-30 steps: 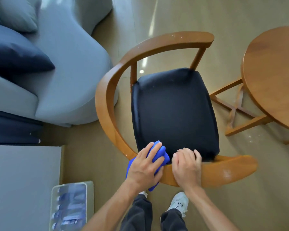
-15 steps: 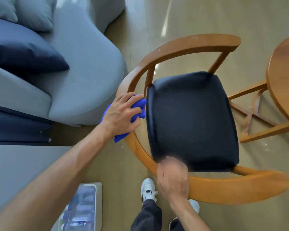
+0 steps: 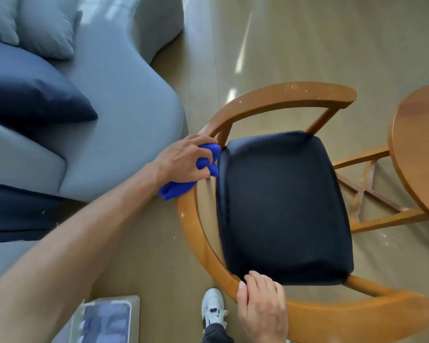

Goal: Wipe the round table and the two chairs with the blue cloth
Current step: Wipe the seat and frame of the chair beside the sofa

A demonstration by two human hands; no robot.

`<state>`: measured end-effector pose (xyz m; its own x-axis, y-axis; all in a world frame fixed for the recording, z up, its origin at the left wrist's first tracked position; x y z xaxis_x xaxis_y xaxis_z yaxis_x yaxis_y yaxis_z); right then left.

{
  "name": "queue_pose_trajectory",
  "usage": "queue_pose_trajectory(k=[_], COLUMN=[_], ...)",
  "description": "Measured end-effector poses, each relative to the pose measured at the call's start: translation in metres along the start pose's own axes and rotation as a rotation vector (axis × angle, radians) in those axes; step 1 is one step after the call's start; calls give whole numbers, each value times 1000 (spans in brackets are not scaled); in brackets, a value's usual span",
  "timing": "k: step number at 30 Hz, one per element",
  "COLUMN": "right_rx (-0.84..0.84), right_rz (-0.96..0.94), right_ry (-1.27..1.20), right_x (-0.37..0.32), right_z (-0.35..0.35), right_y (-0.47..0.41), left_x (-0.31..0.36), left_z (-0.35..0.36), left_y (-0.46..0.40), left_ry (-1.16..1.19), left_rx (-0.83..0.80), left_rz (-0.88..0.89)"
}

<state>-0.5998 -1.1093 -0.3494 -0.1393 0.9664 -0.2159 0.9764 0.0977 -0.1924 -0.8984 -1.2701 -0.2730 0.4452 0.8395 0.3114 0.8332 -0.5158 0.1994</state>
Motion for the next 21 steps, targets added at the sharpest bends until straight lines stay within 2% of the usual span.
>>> queue_pose_trajectory(k=[2,5,7,10,12,14,17,21], right_rx=[-1,-41,-23,-4,28,37,-35,-221], right_rz=[16,9,11,2,-7,-1,2,86], right_ry=[1,-5,-35,-14,-17,-11,-45,-176], right_x=[2,0,-1,0,-1,-1,0,-1], right_z=[-1,-1,-6,-6,-7,-9,-10,-11], right_y=[-4,-3,-6,-7,-7,-11,-9,-13], left_x=[1,11,27,58,54,38,22,29], left_z=[5,5,9,34,37,19,4,3], left_y=[-24,-2,33,88,89,56,15,31], left_ry=[-15,-38,-65,-115,-146,-172,-296,-312], left_rx=[-76,7,74,-41,-119,-102,-105,37], left_rz=[-35,-28,69,265,324,266,167,105])
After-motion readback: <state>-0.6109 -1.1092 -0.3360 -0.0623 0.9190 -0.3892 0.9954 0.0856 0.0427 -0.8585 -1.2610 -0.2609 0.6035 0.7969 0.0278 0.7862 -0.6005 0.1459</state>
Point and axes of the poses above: each hand's wrist, its own y-axis away from the middle knuckle, its own z-axis out of the palm, x = y × z, the point moved 4 cm from there along -y, towards the middle knuckle, and after that the axes turned 12 degrees about -z, right-handed, at the moved point
